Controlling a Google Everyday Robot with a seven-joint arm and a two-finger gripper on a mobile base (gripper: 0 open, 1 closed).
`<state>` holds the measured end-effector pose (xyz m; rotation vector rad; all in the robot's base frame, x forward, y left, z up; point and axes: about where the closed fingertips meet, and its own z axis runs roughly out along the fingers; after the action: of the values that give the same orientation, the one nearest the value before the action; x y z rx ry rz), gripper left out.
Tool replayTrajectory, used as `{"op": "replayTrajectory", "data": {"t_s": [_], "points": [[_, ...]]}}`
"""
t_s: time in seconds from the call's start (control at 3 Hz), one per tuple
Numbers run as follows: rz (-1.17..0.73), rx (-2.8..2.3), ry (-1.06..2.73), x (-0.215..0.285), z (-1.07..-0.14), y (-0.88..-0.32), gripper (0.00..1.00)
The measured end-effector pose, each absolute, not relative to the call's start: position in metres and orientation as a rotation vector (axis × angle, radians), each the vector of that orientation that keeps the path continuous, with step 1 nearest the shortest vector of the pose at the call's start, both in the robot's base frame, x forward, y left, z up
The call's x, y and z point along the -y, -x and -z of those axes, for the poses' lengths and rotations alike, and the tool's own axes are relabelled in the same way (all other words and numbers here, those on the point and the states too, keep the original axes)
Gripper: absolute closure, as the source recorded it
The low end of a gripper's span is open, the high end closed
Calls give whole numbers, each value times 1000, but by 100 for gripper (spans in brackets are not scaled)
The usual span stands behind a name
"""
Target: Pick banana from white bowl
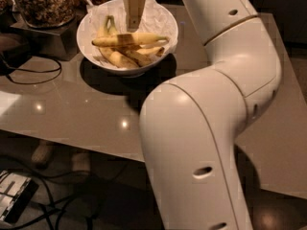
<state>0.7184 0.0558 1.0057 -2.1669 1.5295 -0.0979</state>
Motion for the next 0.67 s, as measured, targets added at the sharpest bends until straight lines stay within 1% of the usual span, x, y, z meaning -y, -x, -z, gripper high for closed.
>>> {"op": "replayTrajectory", "data": {"t_s": [0.33, 0.67], "points": [[78, -1521, 2164, -62, -997, -728, 34], [64, -1523, 2160, -65, -990, -735, 56]]}}
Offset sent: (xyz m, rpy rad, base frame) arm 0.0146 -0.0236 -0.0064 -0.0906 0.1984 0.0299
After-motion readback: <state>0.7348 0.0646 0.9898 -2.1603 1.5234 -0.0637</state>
